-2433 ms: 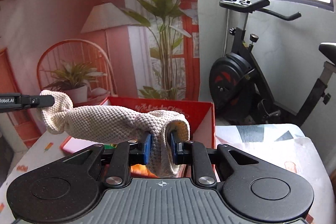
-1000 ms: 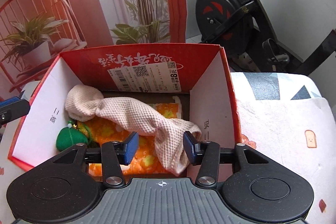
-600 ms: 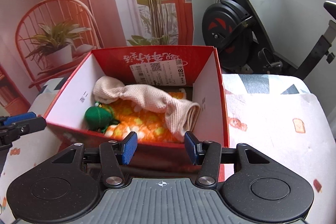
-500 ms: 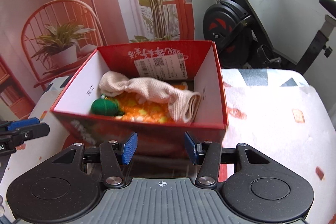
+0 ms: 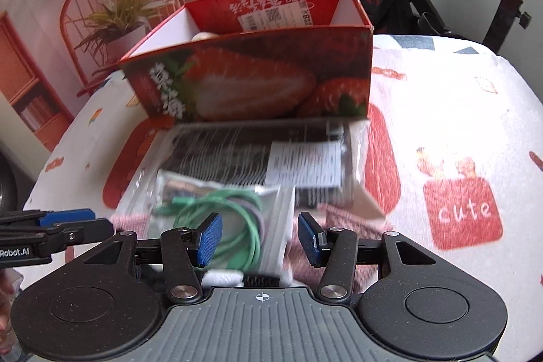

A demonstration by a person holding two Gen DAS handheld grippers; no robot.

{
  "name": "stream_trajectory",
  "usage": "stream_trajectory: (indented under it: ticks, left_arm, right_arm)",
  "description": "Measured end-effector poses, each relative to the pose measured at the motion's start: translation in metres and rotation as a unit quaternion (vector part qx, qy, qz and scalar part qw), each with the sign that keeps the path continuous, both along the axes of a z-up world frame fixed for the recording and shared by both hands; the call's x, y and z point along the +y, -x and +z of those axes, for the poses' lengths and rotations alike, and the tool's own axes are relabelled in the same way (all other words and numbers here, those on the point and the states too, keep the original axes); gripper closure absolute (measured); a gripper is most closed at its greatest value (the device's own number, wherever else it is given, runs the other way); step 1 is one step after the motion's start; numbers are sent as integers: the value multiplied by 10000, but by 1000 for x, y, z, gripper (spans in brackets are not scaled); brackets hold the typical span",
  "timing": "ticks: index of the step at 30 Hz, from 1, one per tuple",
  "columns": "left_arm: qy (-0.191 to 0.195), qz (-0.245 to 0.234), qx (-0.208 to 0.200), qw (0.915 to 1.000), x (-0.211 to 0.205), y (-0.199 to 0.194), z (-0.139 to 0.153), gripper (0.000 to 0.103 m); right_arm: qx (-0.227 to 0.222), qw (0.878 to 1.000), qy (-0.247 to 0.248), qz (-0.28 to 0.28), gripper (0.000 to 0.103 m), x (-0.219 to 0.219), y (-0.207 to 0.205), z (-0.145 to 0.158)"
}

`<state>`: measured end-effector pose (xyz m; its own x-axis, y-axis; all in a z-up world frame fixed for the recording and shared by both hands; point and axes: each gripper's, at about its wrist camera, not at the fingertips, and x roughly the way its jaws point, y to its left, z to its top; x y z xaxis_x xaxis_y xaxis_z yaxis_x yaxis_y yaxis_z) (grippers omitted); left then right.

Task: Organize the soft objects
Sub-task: 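Move the right tool back to the pile and close on the black gloves, then lift the black gloves with the right tool and release them into the red box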

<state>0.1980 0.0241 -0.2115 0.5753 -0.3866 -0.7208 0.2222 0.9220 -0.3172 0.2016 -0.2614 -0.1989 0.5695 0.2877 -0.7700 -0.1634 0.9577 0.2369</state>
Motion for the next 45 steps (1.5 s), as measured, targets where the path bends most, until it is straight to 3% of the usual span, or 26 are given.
stream_trajectory:
  ticks: [4,10,19,24,32,35,40,45]
  left_arm:
    - [93,1,8,10000,0,12,-5,48]
    - [192,-51,115,9997,-3,27,-17,48]
    - [249,-187,193,9993,-10,30,-27,48]
    - [309,-134,137,9993,-8,31,-30,48]
    - [399,-164,141,9990,-8,29,-36,49]
    - [387,-192,120,9990,-9,30,-36,52]
    - [384,-175,127,9990,-8,28,-35,70]
    - [409,-205,126,9989,-7,28,-35,80]
  right_arm:
    - [-94,9999,68,41,53,2,25,-4]
    - [-150,9998,39,135,36,3,51,-10]
    - [-148,9982,362,447,14,18,59,-21]
    - [-246,9961,569,624,13,25,59,-30]
    - [-308,9950,641,704,22,26,59,-42]
    - [-292,9953,579,723,37,26,59,-42]
    - [-290,9942,536,882,63,29,59,-38]
    - [-281,9934,447,1014,79,31,59,-35]
